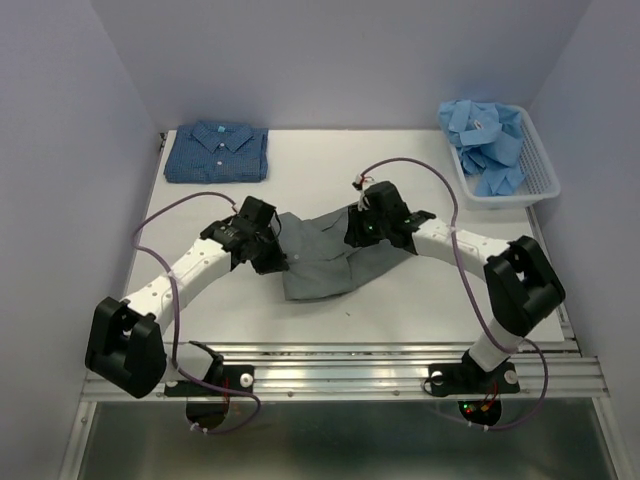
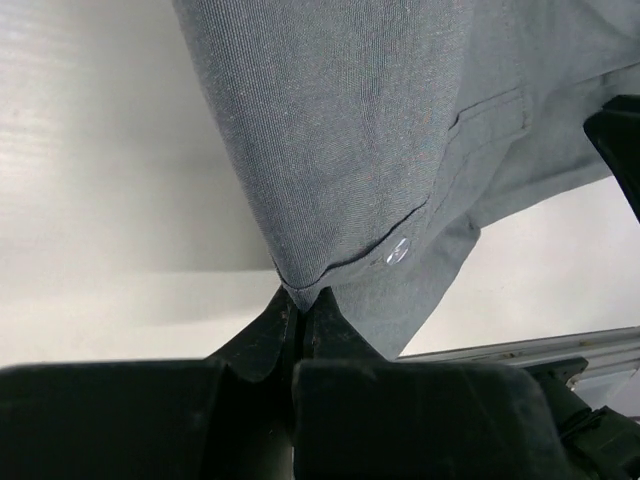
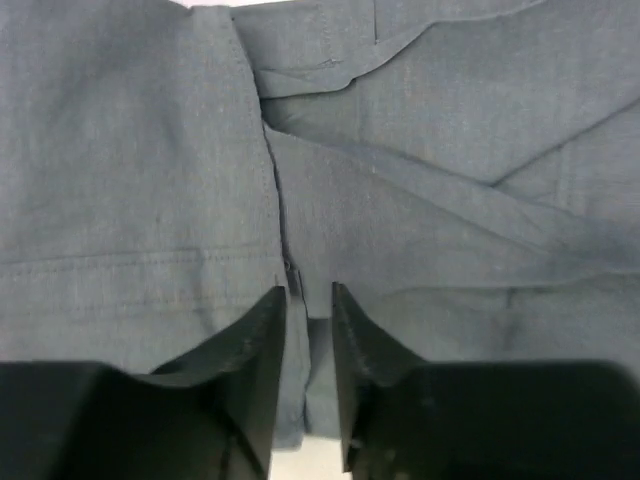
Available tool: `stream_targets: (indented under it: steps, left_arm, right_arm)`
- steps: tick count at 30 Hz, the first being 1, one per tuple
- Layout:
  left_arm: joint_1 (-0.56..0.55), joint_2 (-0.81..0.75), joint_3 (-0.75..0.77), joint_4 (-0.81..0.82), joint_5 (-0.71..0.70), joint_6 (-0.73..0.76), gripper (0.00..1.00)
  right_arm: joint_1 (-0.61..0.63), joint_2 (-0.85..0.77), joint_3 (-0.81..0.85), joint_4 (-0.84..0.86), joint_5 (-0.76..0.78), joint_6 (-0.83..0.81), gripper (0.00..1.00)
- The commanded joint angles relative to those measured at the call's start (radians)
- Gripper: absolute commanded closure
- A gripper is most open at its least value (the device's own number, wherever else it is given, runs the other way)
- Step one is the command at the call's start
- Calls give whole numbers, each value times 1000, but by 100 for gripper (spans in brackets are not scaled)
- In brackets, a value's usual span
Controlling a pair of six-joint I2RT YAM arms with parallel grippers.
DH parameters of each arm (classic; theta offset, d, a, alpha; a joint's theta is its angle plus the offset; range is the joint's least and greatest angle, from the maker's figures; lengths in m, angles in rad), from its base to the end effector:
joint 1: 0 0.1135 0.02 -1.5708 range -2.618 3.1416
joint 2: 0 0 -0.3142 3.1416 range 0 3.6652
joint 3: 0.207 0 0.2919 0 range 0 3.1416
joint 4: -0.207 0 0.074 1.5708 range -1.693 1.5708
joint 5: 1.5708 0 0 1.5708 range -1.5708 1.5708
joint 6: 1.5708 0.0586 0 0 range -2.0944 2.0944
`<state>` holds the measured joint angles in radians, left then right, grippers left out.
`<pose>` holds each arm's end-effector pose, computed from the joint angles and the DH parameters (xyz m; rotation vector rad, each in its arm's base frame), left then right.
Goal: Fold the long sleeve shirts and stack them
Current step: Fold the shirt
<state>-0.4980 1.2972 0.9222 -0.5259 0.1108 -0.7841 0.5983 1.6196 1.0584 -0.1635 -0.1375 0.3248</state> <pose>0.2649 -0.1514 0.2635 -0.3200 2.5726 -0.6547 0.3326 0.2364 0.2385 -0.3957 2.3370 0.6211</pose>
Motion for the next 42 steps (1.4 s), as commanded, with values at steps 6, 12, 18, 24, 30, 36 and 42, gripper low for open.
stream_targets:
  steps: [6, 12, 18, 24, 30, 36, 42]
  left_arm:
    - [-11, -26, 104, -178, -52, -30, 100]
    - [-13, -15, 182, -203, -74, -21, 100]
    - [-16, -9, 279, -128, -62, 29, 100]
    - [-31, 34, 294, -63, -43, 80, 100]
    - [-60, 59, 238, -37, -26, 118, 100]
    - [-85, 71, 218, -7, -13, 128, 100]
    - [-103, 63, 237, -25, -29, 134, 100]
  right_arm:
    - [119, 218, 152, 52, -48, -16, 83]
    - [192, 313, 195, 29, -31, -29, 85]
    - [276, 362, 204, 42, -106, -24, 86]
    - [294, 342, 198, 99, -225, -20, 86]
    - [294, 289, 224, -17, 77, 11, 85]
    - [294, 234, 241, -68, 243, 25, 83]
    - [284, 203, 244, -90, 289, 17, 80]
